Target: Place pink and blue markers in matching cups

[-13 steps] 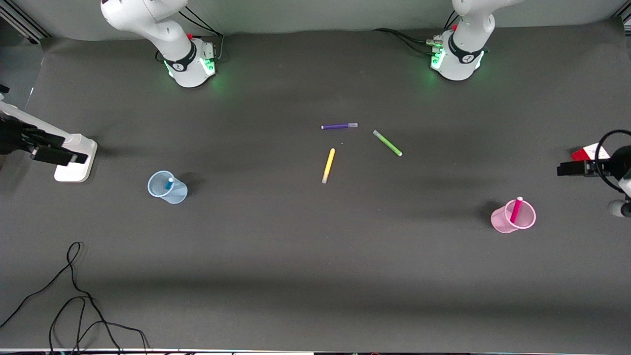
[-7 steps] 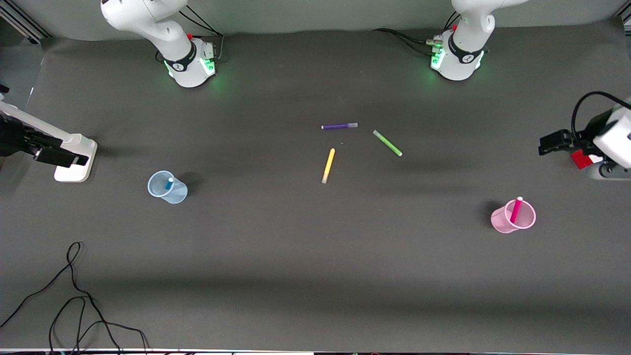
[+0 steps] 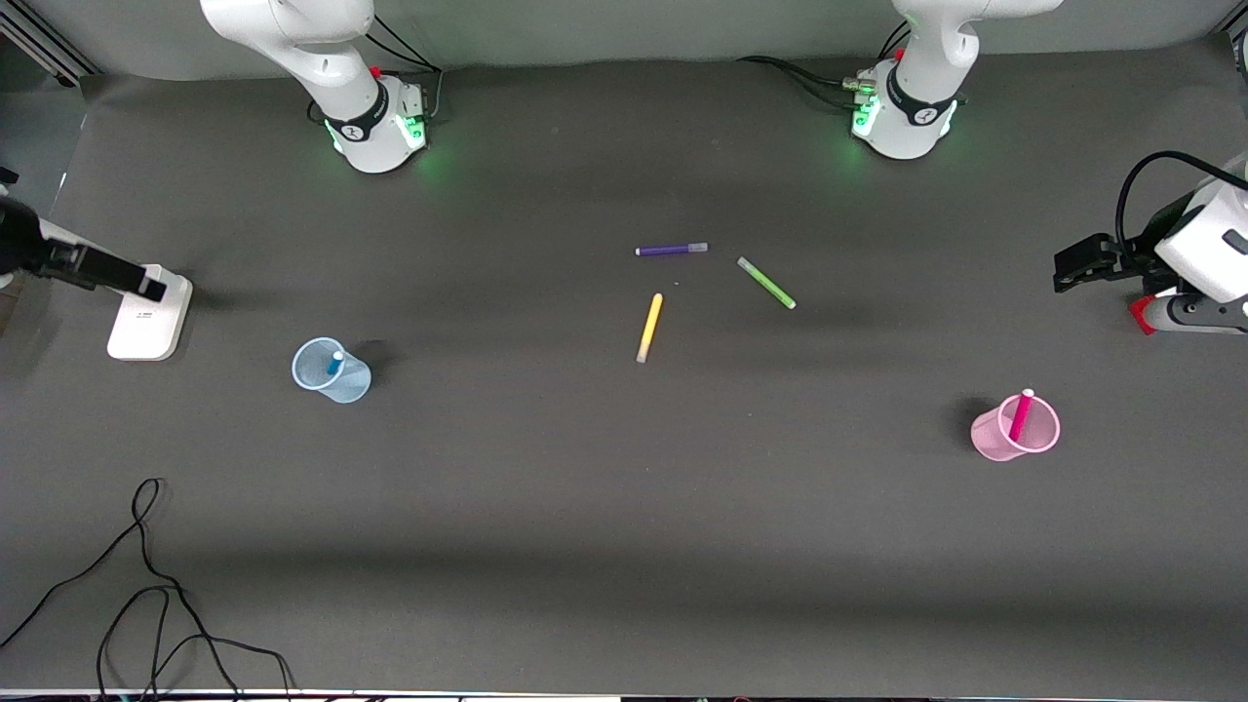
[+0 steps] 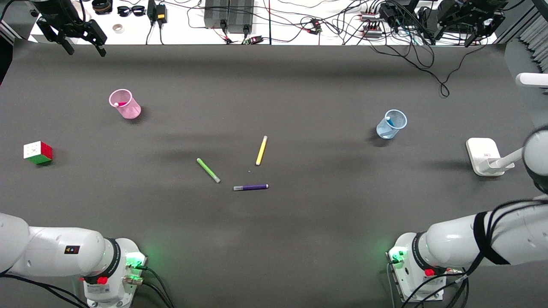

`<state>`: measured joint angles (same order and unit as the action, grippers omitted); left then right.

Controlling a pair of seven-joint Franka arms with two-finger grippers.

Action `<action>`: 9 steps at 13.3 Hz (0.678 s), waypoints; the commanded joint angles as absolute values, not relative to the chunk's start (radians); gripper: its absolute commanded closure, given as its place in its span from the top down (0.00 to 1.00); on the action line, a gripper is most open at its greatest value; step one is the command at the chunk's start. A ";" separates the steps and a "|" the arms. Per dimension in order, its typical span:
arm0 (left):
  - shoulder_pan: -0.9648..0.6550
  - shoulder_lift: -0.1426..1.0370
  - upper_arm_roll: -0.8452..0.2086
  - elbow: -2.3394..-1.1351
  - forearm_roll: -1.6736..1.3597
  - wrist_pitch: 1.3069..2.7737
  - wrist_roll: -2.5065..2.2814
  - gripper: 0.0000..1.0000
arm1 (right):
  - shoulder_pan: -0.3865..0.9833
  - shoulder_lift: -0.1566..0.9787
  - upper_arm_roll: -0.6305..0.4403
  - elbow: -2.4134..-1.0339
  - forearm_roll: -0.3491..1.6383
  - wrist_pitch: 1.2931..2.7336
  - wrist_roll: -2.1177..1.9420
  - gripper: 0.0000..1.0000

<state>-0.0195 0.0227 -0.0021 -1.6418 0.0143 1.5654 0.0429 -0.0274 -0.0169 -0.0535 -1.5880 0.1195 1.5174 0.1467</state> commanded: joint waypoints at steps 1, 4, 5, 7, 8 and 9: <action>-0.040 -0.009 0.003 -1.669 0.003 1.574 0.041 1.00 | -0.029 -0.084 -0.031 -1.677 0.095 1.575 0.106 1.00; -0.038 -0.009 0.002 -1.669 0.003 1.574 0.041 1.00 | 0.058 -0.080 -0.086 -1.651 0.092 1.565 0.107 1.00; -0.037 -0.009 0.002 -1.669 0.003 1.572 0.041 1.00 | 0.102 -0.077 -0.118 -1.644 0.091 1.565 0.109 1.00; -0.035 -0.009 0.002 -1.667 0.003 1.565 0.043 1.00 | 0.141 -0.066 -0.150 -1.646 0.091 1.565 0.107 1.00; -0.034 -0.009 0.002 -1.667 0.003 1.565 0.043 1.00 | 0.146 -0.057 -0.150 -1.644 0.077 1.565 0.107 1.00; -0.034 -0.011 0.002 -1.667 0.003 1.563 0.044 1.00 | 0.161 -0.057 -0.150 -1.651 0.027 1.565 0.106 1.00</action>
